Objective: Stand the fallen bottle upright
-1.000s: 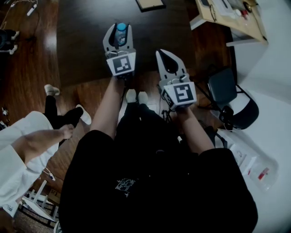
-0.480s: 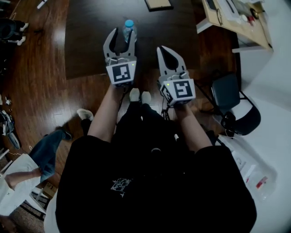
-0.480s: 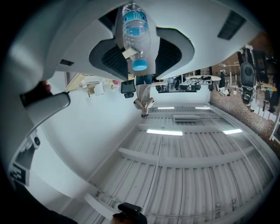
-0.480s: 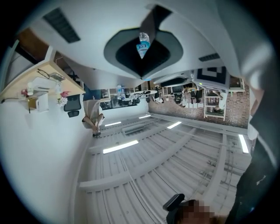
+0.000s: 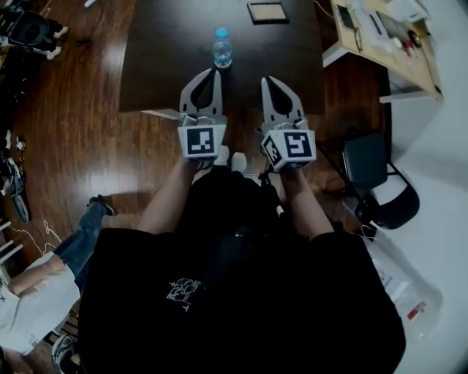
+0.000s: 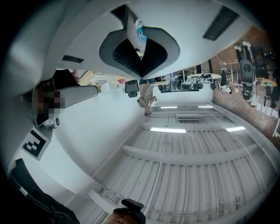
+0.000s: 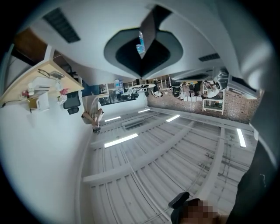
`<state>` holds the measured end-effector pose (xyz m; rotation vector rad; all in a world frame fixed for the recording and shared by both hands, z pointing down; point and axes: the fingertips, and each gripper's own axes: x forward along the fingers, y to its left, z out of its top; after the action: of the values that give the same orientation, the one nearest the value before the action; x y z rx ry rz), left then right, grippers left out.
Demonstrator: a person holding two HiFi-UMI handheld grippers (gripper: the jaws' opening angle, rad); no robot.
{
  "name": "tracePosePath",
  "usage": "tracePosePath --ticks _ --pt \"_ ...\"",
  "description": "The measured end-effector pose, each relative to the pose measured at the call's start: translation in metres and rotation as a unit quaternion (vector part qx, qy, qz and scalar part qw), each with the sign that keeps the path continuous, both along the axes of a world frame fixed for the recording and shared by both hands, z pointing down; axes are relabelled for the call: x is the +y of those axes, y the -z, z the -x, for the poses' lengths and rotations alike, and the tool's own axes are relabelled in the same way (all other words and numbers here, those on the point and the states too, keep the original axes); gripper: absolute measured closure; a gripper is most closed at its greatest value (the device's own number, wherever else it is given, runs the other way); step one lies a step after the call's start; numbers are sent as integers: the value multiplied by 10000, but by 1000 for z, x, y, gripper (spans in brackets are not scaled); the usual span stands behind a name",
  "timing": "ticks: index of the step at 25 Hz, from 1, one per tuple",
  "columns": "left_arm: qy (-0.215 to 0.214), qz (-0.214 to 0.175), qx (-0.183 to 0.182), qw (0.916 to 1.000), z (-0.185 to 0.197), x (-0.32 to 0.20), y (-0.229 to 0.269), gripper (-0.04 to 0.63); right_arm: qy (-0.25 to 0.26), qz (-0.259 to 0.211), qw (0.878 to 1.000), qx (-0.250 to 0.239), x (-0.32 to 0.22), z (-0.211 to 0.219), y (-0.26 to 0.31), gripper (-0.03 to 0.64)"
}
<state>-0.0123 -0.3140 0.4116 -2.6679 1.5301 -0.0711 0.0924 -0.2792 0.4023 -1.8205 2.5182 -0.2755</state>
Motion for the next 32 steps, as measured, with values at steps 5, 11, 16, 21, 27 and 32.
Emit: tracePosePath --ticks 5,11,16,21,27,32 --pt "159 65 11 9999 16 22 2 603 38 -113 9999 24 19 4 6 592" --pt "305 -55 20 9995 28 35 15 603 111 -130 9998 36 30 5 5 592" --pt "348 -41 60 9994 30 53 13 603 124 -154 9998 42 43 4 4 592" --pt "304 -28 100 9995 32 66 14 603 96 -179 9997 104 55 7 7 592" --pt "135 -167 257 9994 46 99 28 603 62 -275 9994 177 83 27 16 592" --pt "-15 -108 231 9997 72 148 27 603 -134 -331 9991 210 133 50 19 592"
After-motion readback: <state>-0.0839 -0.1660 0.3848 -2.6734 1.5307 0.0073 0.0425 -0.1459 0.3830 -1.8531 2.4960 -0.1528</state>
